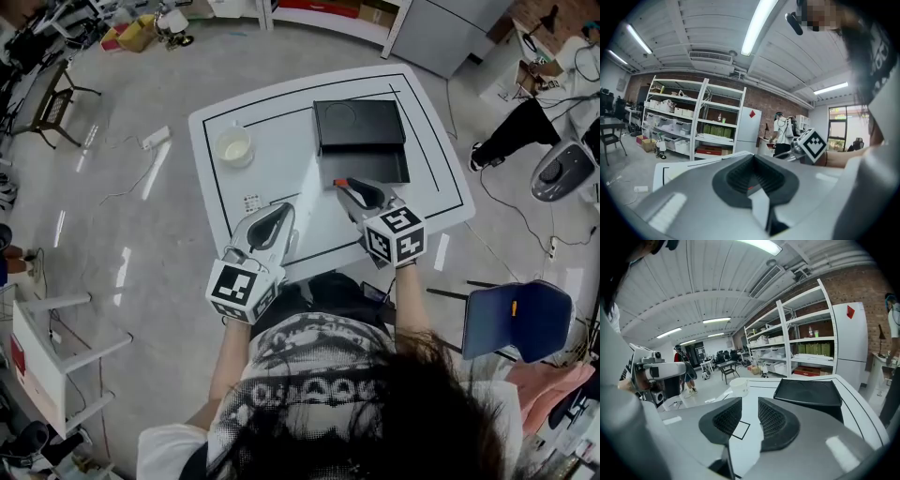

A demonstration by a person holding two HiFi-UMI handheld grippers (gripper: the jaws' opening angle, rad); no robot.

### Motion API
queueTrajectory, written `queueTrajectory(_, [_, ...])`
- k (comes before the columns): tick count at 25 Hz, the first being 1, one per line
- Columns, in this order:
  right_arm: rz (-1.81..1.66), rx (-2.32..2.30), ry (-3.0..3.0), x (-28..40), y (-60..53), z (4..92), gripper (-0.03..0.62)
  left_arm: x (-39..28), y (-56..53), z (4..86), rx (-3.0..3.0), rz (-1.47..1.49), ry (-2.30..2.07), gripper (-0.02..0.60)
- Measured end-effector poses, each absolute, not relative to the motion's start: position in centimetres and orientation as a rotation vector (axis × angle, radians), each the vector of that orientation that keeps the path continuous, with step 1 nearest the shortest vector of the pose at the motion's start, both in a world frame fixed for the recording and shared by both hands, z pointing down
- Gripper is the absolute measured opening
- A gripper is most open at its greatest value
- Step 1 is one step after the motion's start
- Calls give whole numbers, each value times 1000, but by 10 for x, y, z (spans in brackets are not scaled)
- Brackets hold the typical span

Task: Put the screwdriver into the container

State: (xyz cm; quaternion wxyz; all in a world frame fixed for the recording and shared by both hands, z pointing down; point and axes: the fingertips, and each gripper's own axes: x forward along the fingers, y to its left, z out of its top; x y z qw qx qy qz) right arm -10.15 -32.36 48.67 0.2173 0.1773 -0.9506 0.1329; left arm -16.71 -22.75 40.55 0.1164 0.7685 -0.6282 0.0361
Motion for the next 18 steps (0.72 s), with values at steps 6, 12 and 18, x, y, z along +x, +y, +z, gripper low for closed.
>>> queueTrajectory(6, [394,553,-2661,-104,-270,472,100,-174,-188,403,2302,107,-1781,0])
queueTrajectory(12, [420,614,-2672,-109,-215,465,83,-180,-146,401,2351,104,-1713,0])
queueTrajectory(18, [435,668,-2677,-110,-173,462,49,-182,-115,408,2380,102,-1649,0])
